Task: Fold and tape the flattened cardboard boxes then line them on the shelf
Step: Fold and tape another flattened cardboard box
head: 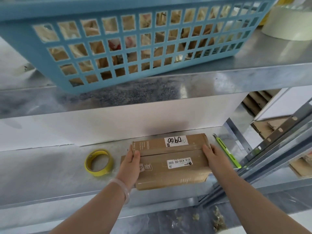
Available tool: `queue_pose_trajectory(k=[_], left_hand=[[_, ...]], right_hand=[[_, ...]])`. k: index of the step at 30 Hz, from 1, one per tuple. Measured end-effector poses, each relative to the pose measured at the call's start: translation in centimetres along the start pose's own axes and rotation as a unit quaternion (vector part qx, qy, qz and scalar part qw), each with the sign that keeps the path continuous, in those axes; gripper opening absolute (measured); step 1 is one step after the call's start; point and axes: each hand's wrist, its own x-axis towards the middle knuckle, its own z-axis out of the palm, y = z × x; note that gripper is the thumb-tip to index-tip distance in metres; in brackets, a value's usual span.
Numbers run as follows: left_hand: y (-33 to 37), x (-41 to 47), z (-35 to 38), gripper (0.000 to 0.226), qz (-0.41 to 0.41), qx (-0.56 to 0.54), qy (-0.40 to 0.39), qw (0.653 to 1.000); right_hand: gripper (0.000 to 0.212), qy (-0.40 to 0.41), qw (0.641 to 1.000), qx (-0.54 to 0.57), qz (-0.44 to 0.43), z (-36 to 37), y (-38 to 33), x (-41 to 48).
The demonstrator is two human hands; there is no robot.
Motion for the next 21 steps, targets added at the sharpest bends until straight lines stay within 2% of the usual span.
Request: queue_pose_trajectory(k=[2, 4, 7, 10, 12, 14, 18, 21], left_hand=[[0.1, -0.7, -0.2, 0.042, 0.03, 0.01, -0.007, 0.999], [0.3, -1.8, -0.6, 0.041, 0.093, 0.032, 0.028, 0.995], [1.2, -3.8, -1.5, 0.019, 0.179, 0.019, 0.05, 0.982], [2.1, -5.4, -2.3, 0.016, 0.172, -0.073, -0.003, 0.982], [1.8, -5.4, -2.8, 0.019, 0.179, -0.069, -0.006, 0.981], [1.0, -5.0, -3.4, 0.021, 0.168, -0.065, 0.001, 0.984], [0.2, -4.7, -4.2, 0.031, 0.162, -0.046, -0.012, 0.986], [0.0, -4.2, -5.1, 0.03, 0.158, 0.043, -0.023, 0.986]], right_hand=[[0.041, 0.014, 1.0, -0.023, -0.014, -0.2, -0.1, -1.2], [0.04, 0.02, 0.999, -0.017, -0.026, -0.7, -0.7, -2.9], [0.04, 0.045, 0.994, -0.003, -0.103, -2.4, -2.9, -6.5], [0.054, 0.084, 0.975, 0.013, -0.205, -4.3, -5.4, -9.8], [0.062, 0.106, 0.958, -0.019, -0.266, -4.9, -6.5, -11.1], [0.067, 0.125, 0.933, -0.066, -0.33, -4.9, -7.2, -12.1], [0.071, 0.158, 0.83, -0.164, -0.51, -4.1, -8.2, -12.6], [0.07, 0.114, 0.805, -0.188, -0.551, -2.6, -8.9, -11.5]])
